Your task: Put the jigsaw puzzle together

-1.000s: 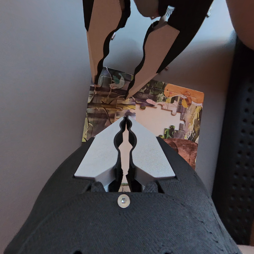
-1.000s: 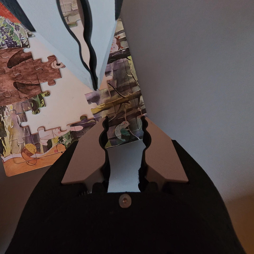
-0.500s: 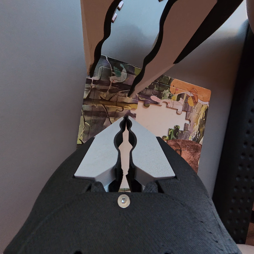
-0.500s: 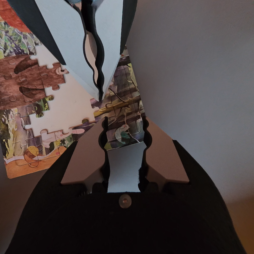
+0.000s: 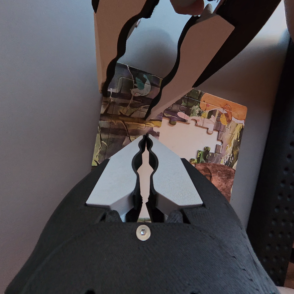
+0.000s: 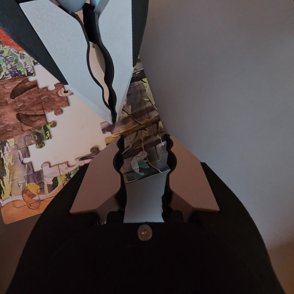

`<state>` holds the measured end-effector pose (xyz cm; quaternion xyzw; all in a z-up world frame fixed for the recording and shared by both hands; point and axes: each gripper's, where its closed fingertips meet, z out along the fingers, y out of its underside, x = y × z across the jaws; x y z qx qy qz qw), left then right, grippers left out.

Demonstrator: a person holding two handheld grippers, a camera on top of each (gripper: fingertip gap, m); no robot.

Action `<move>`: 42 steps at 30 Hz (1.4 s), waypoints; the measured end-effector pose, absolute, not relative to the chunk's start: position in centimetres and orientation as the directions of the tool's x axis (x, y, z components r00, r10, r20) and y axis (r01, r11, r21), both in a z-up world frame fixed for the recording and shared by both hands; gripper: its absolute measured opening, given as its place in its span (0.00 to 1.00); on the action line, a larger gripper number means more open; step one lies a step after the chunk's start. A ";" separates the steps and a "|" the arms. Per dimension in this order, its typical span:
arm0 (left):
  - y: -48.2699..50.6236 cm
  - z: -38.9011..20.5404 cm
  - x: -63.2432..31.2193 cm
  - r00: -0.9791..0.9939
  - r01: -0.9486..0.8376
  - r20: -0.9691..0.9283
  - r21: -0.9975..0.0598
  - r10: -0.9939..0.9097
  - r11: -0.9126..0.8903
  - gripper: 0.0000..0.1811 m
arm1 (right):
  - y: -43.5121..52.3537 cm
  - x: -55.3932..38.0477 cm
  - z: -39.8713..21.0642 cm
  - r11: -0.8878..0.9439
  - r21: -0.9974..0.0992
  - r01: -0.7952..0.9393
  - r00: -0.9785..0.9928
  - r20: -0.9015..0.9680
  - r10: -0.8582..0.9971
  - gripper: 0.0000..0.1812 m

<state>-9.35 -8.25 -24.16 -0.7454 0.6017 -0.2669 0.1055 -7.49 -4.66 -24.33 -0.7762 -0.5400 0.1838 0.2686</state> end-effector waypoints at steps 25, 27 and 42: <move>-5.7 -15.5 -9.6 0.148 -0.620 0.151 -0.756 -0.977 -0.211 0.00 | -2.8 -1.1 -12.1 -0.163 -0.795 0.585 0.494 0.190 0.849 0.29; -5.3 -11.5 -10.3 0.158 -0.517 0.083 -0.842 -0.984 -0.154 0.00 | -3.2 3.4 -10.6 -0.262 -0.762 0.592 0.591 0.189 0.784 0.29; -7.2 6.2 -19.2 0.388 0.114 -0.119 -0.978 -0.914 0.176 0.16 | -12.8 26.6 -11.9 -0.695 -0.662 0.280 0.947 0.072 0.313 0.30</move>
